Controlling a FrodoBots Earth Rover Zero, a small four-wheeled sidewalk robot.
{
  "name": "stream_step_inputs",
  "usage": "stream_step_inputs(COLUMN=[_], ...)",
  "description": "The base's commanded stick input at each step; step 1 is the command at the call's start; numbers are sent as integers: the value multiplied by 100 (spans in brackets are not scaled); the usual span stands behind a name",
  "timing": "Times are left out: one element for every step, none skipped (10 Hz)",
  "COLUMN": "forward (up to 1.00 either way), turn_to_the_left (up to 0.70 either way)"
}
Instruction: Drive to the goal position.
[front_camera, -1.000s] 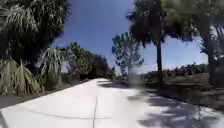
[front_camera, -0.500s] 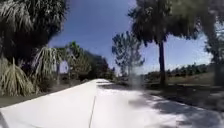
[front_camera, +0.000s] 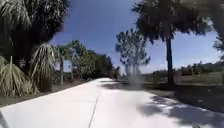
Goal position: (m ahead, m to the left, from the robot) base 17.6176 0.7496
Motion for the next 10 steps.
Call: stream_step_inputs(forward=[70, 70, 70, 70, 70, 70, 70, 70, 70, 70], turn_to_the_left=[0, 0, 0, 0, 9, 14, 14, 14, 14, 14])
